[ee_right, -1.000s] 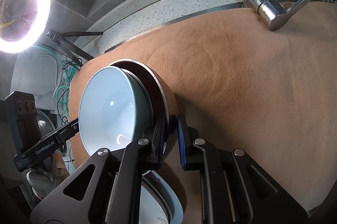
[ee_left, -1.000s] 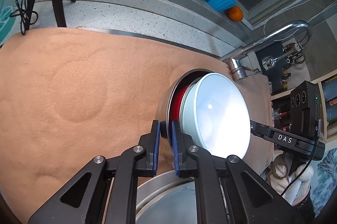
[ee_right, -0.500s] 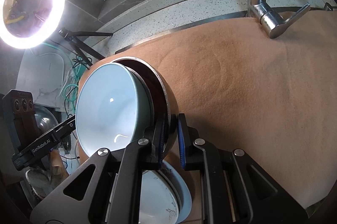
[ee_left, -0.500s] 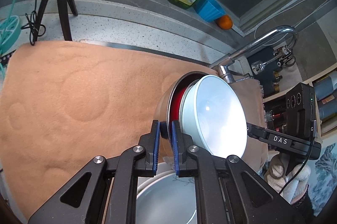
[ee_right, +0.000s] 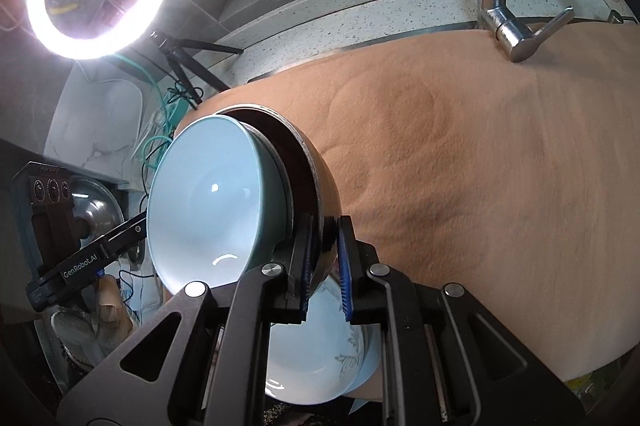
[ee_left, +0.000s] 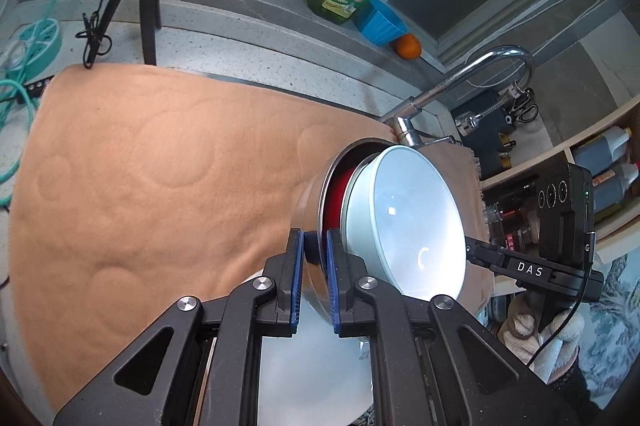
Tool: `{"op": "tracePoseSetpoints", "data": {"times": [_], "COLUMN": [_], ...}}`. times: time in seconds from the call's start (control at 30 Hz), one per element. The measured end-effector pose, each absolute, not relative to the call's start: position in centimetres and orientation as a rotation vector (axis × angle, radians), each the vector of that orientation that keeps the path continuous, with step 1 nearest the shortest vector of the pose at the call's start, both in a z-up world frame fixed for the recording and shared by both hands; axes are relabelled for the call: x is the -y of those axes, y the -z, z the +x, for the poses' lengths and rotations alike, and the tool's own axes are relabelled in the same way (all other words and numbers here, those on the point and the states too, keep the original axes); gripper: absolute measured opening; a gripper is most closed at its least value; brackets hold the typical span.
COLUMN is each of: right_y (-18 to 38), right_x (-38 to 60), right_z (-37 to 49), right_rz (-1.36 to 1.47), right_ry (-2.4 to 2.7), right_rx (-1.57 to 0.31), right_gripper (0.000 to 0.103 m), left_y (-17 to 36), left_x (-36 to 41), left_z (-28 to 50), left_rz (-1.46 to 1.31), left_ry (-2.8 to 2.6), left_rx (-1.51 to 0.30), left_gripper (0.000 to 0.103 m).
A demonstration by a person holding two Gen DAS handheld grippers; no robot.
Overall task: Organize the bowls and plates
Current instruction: 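Lift the nested bowl stack with both grippers and set it on the plate stack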
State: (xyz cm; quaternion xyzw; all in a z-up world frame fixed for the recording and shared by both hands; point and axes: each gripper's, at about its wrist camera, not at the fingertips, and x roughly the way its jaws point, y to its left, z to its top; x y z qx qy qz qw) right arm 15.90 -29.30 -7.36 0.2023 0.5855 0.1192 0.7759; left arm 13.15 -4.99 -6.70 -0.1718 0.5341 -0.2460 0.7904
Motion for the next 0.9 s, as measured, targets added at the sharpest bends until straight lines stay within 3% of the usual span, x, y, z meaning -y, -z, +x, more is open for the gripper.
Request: {"op": "tracePoseSetpoints", "data": {"times": [0.9], "right_y": [9.3], "right_x": [27.8], "right_z": [8.4], "right_rz": [0.403], "right_ry": [-0.308], "right_rx": [-1.328], "right_gripper": [0.012], "left_y": [8.8], "left_x": [3.7], "left_z": [5.9], "left_rz": [-0.399], "left_ry": [0.472], "left_rx": [-1.196], "left_gripper": [0.009]}}
